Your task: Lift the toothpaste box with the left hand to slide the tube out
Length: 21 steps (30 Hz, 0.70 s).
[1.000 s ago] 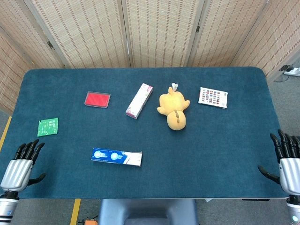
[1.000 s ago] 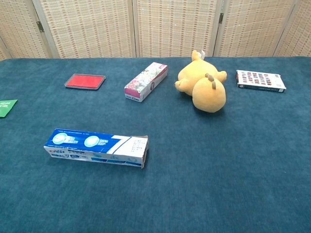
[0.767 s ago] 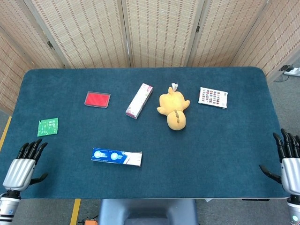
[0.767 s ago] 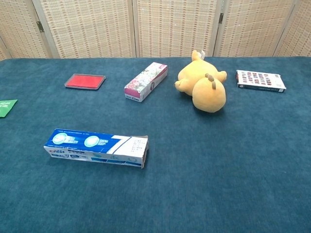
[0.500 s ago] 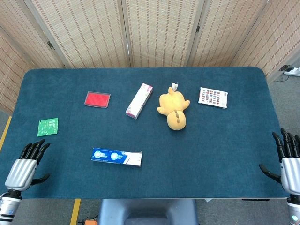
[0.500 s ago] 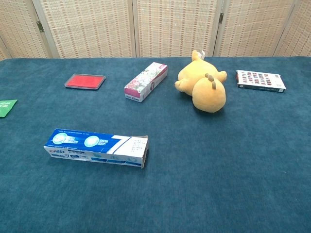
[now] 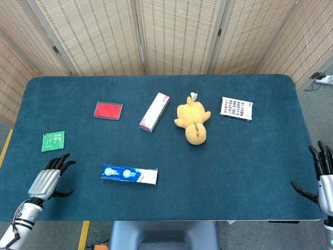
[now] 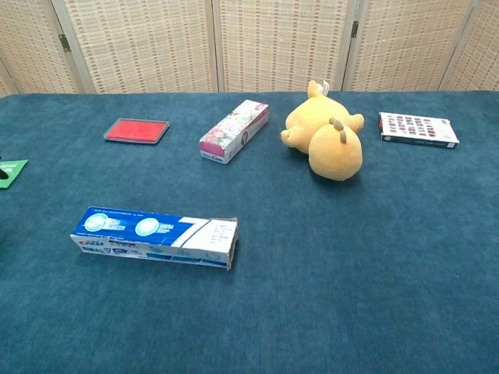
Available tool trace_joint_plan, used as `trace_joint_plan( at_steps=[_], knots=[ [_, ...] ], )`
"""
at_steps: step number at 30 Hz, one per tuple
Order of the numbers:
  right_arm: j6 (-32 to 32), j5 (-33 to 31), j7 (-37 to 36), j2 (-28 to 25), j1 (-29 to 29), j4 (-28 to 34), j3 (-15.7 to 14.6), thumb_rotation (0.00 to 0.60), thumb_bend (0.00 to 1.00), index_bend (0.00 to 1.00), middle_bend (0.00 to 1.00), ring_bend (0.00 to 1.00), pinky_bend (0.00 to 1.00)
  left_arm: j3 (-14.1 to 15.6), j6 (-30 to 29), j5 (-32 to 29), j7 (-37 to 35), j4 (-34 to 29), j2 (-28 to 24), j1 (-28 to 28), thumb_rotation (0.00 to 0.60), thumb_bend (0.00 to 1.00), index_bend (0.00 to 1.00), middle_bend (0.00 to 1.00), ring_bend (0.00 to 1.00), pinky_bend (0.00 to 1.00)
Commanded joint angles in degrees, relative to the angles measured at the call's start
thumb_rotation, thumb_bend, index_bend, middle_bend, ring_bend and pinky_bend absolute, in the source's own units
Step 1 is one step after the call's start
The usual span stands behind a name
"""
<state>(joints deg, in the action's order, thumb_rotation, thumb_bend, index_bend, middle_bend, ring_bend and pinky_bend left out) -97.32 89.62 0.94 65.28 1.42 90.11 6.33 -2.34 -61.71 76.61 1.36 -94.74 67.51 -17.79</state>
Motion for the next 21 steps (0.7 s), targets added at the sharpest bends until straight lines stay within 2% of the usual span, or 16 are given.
trace_joint_plan(
  at_steps=[1,7,14,21],
  knots=[
    [-0.7,0.4,-0.8,0.0,0.3,-0.5,0.1,0.600,0.17,0.00,0.00,0.00,0.00,-1.4,1.6,-2.5,1.3,0.0,2.8,-1.8,0.600,0.21,0.19,0.03,0.00,0.00],
    [-1.5,0.4,-1.6,0.1,0.6,-1.0,0.3,0.600,0.17,0.00,0.00,0.00,0.00,-1.8,4.0,-5.0,3.4,0.4,5.5,-3.8,0.600,0.21,0.18,0.03,0.00,0.00],
    [-4.2,0.4,-5.9,-0.6,1.9,-1.7,0.7,0.600,0.17,0.00,0.00,0.00,0.00,-1.3,4.6,-6.8,7.1,-0.7,7.9,-5.0,0.600,0.21,0.18,0.03,0.00,0.00],
    [-5.7,-0.7,-8.6,-1.0,2.9,-2.2,1.5,0.600,0.17,0.00,0.00,0.00,0.00,-1.7,3.0,-11.7,14.6,-1.9,11.2,-6.0,0.600,0.21,0.18,0.03,0.00,0.00]
  ],
)
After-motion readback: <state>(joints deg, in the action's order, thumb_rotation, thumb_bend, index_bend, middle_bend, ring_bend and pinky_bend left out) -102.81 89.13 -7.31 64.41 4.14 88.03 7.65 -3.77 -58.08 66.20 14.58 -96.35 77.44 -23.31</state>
